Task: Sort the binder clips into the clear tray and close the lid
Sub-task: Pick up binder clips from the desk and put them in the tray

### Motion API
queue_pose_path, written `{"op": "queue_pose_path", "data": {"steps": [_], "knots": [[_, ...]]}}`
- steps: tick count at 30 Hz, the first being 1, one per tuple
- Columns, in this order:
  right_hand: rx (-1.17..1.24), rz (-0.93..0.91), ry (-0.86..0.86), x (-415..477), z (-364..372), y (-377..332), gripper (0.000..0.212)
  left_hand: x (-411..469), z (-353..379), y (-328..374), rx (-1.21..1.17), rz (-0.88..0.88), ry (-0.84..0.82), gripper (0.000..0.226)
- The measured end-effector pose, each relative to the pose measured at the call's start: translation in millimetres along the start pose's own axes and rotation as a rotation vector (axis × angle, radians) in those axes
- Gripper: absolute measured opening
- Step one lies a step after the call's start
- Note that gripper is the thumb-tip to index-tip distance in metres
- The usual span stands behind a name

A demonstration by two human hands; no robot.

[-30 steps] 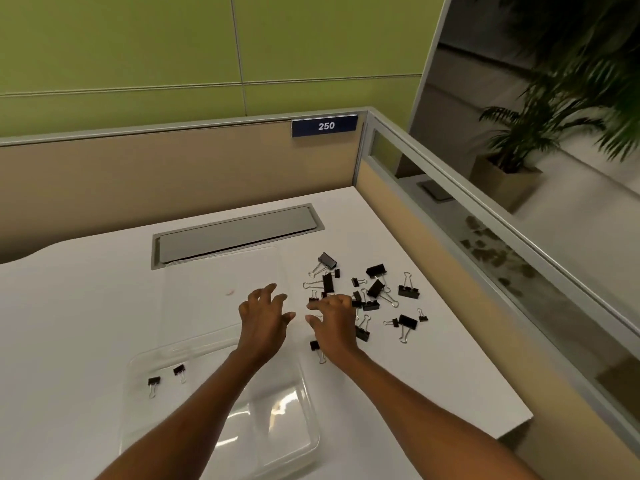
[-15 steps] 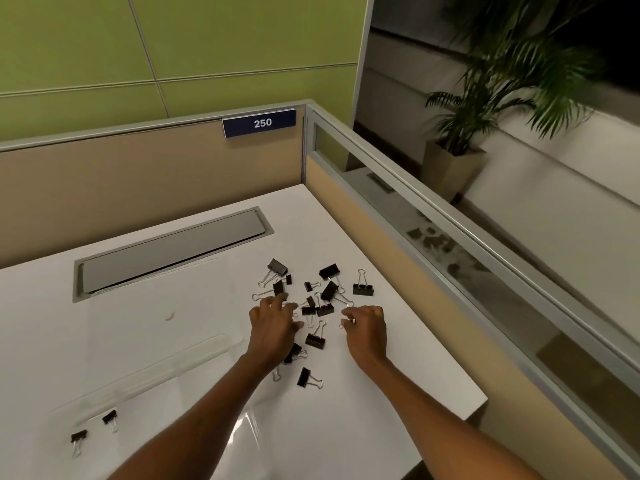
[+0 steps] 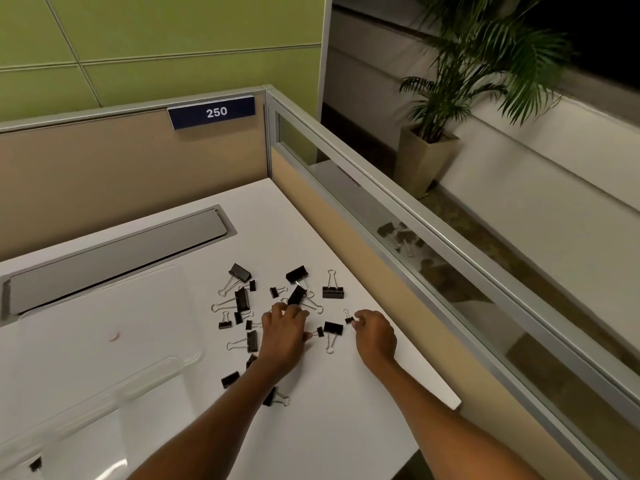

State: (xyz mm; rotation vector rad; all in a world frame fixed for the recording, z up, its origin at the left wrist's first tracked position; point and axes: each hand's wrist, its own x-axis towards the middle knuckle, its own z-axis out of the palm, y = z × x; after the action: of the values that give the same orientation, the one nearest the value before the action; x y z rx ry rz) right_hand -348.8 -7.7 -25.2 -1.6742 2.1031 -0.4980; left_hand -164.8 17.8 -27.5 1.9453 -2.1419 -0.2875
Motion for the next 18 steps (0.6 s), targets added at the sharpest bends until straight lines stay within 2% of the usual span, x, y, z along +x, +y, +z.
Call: {"op": "queue_pose_path", "data": {"steps": [7, 18], "knots": [[-0.038, 0.075, -0.040, 12.9, 8.2, 1.3, 0.024, 10.5, 9.2, 4.2, 0.030, 0.023, -0.035, 0.043], [-0.101, 0.035, -0.055, 16.4, 12.5, -5.0, 0.029, 17.0, 19.7, 6.6, 0.159, 0.084, -0.047, 0.021]]}}
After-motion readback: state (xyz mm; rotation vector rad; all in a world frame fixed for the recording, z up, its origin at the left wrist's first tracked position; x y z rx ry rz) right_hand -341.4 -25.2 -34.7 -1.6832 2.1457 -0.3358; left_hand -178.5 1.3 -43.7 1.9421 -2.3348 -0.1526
